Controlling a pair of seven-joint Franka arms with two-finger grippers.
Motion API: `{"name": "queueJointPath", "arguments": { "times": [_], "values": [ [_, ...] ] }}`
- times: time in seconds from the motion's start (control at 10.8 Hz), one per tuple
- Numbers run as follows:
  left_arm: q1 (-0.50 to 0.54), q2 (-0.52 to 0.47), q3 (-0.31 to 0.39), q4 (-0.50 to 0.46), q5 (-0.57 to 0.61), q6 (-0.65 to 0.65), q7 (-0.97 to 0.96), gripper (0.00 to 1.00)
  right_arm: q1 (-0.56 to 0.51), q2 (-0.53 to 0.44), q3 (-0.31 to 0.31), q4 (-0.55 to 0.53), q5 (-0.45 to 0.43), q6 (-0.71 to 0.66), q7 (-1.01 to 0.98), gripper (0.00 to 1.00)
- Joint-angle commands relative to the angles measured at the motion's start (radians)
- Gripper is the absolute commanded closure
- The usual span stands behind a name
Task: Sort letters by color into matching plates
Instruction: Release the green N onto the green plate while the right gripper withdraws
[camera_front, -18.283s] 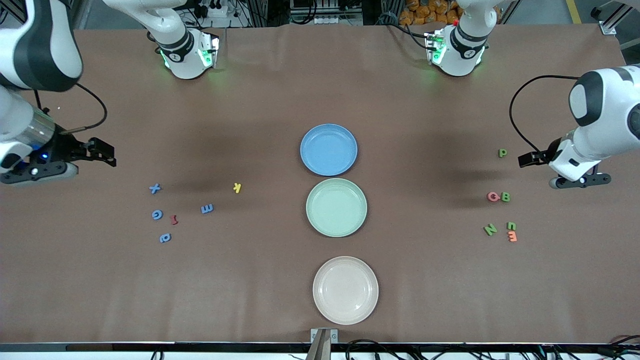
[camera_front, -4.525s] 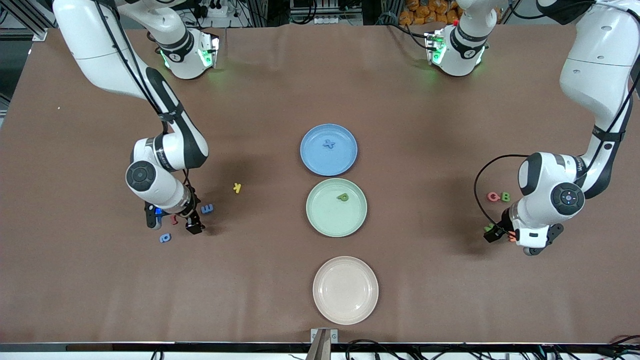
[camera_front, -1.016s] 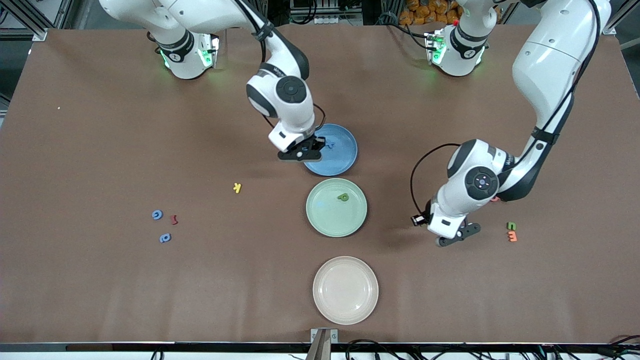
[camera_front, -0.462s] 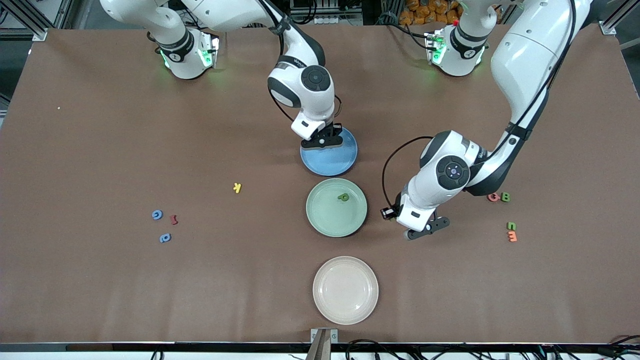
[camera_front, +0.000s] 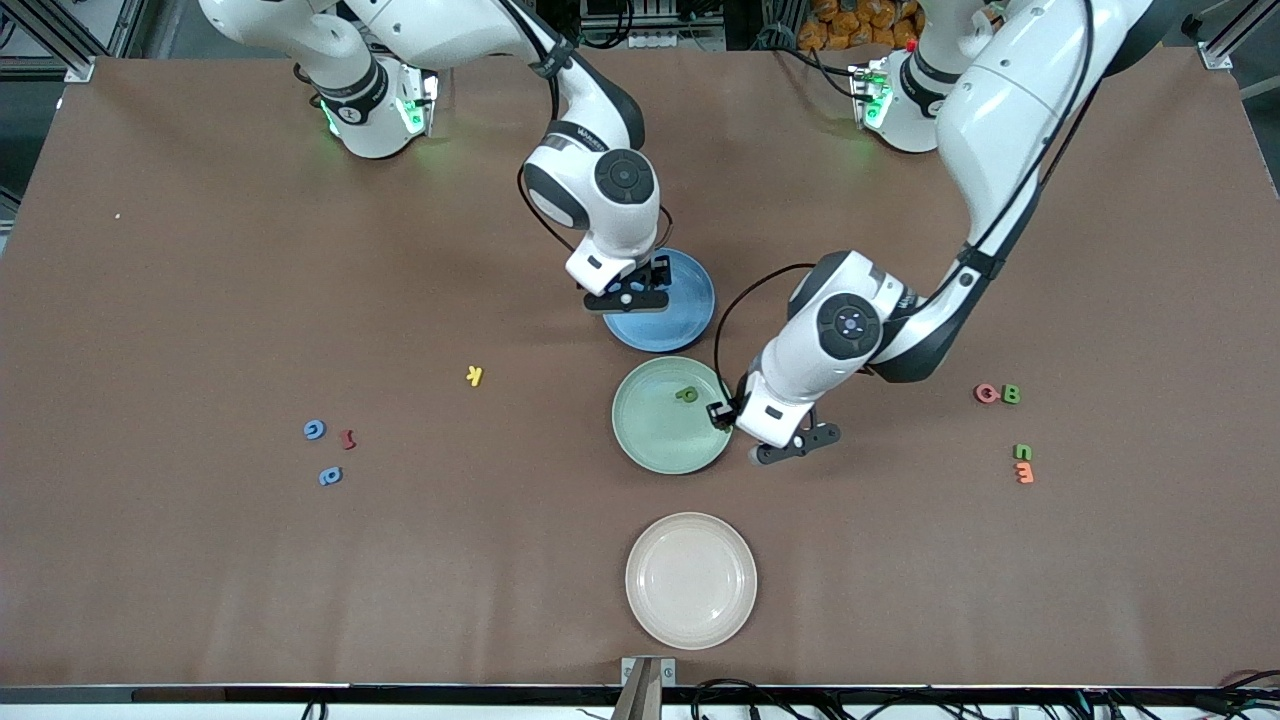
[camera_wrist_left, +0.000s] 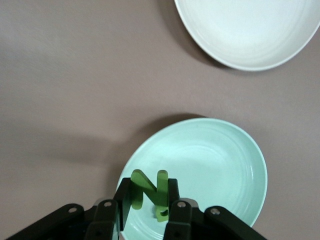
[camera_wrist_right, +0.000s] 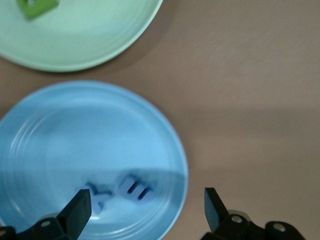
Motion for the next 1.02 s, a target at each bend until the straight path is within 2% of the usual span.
{"name": "queueJointPath", "arguments": {
  "times": [0.0, 0.28, 0.37, 0.46, 0.55, 0.65, 0.92],
  "values": [
    [-0.056, 0.053, 0.028, 0.026, -0.021, 0.058, -0.008, 1.0, -0.094, -0.05, 0.007, -0.002, -0.02, -0.029, -0.078, 0.0],
    [-0.067, 0.06, 0.039, 0.026, -0.021, 0.061, -0.022, 1.0, -0.171, -0.065, 0.002, -0.004, -0.02, -0.029, -0.146, 0.0],
    [-0.064, 0.057, 0.039, 0.026, -0.023, 0.061, -0.021, 0.9, -0.203, -0.068, 0.002, -0.004, -0.02, -0.031, -0.148, 0.0],
    [-0.067, 0.052, 0.039, 0.029, -0.017, 0.061, -0.018, 0.63, -0.233, -0.077, 0.001, -0.004, -0.02, -0.035, -0.145, 0.0],
    [-0.063, 0.049, 0.049, 0.038, -0.015, 0.061, -0.007, 0.24, -0.259, -0.091, -0.017, -0.002, -0.021, -0.052, -0.143, 0.0],
    [-0.061, 0.046, 0.051, 0.043, -0.012, 0.061, 0.001, 0.0, -0.276, -0.102, -0.042, -0.001, -0.021, -0.067, -0.145, 0.0],
    [-0.035, 0.024, 0.052, 0.043, 0.052, 0.061, -0.001, 0.0, -0.389, -0.117, -0.077, 0.025, -0.021, -0.071, -0.248, 0.0]
  ]
}}
